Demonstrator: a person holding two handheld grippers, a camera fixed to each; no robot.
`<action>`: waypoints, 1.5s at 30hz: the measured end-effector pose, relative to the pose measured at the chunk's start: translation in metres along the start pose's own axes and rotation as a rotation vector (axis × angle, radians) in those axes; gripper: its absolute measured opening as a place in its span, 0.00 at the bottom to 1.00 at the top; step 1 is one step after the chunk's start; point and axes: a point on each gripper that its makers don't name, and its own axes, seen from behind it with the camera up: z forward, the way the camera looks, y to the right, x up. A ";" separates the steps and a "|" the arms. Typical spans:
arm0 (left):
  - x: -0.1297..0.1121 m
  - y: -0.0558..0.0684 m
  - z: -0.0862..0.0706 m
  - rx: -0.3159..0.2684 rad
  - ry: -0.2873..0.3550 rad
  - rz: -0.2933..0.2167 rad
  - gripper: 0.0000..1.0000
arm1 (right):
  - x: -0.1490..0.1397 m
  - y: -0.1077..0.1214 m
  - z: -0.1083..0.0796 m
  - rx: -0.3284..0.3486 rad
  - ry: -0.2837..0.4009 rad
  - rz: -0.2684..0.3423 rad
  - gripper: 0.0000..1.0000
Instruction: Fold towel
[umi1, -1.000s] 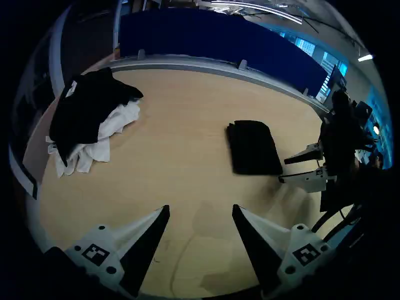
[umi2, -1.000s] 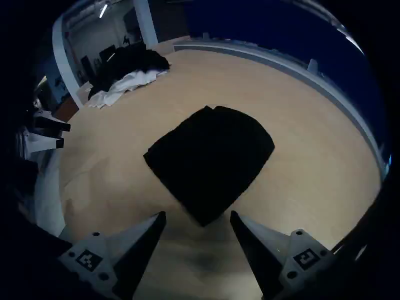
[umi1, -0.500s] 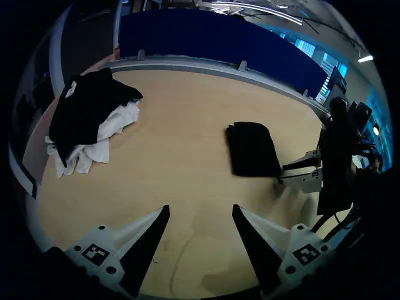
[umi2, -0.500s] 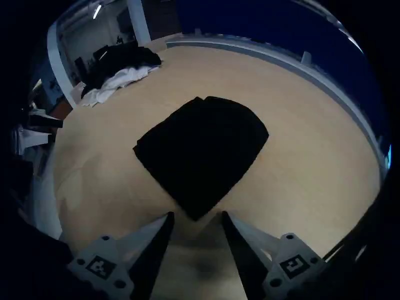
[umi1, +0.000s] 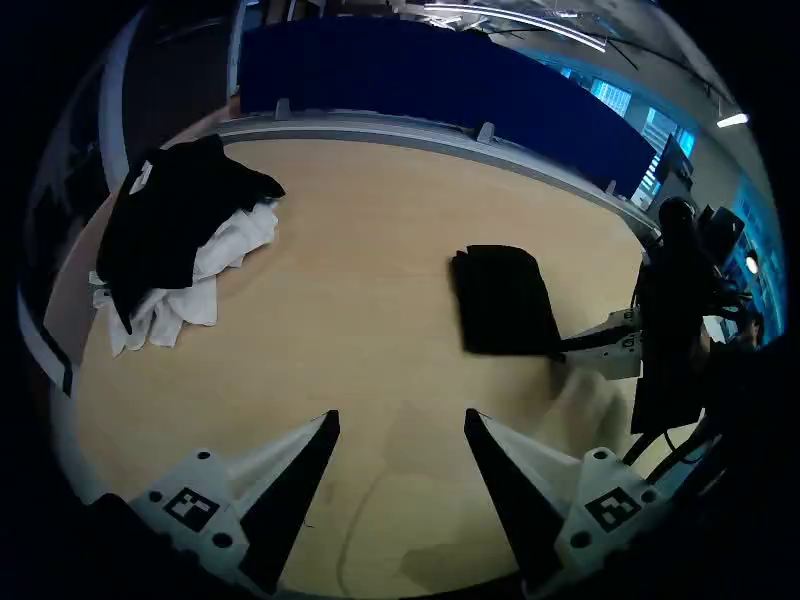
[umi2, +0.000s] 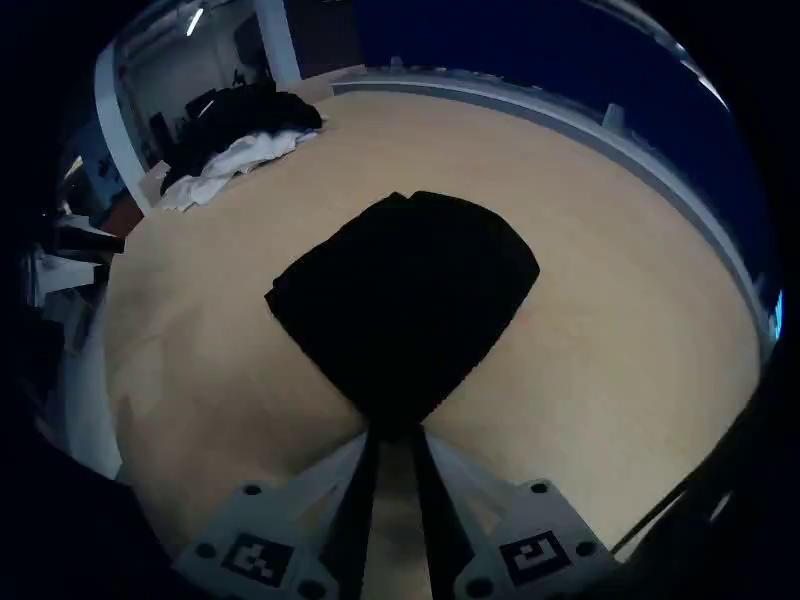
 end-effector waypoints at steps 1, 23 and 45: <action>0.000 0.000 0.000 0.000 0.000 0.000 0.93 | 0.000 0.000 0.000 0.000 0.001 0.000 0.25; 0.000 0.000 0.002 -0.003 -0.001 0.004 0.93 | 0.008 0.006 -0.002 -0.019 0.031 0.021 0.04; 0.018 0.011 -0.005 -0.018 0.037 0.018 0.93 | 0.127 0.003 -0.090 -0.007 0.282 -0.052 0.03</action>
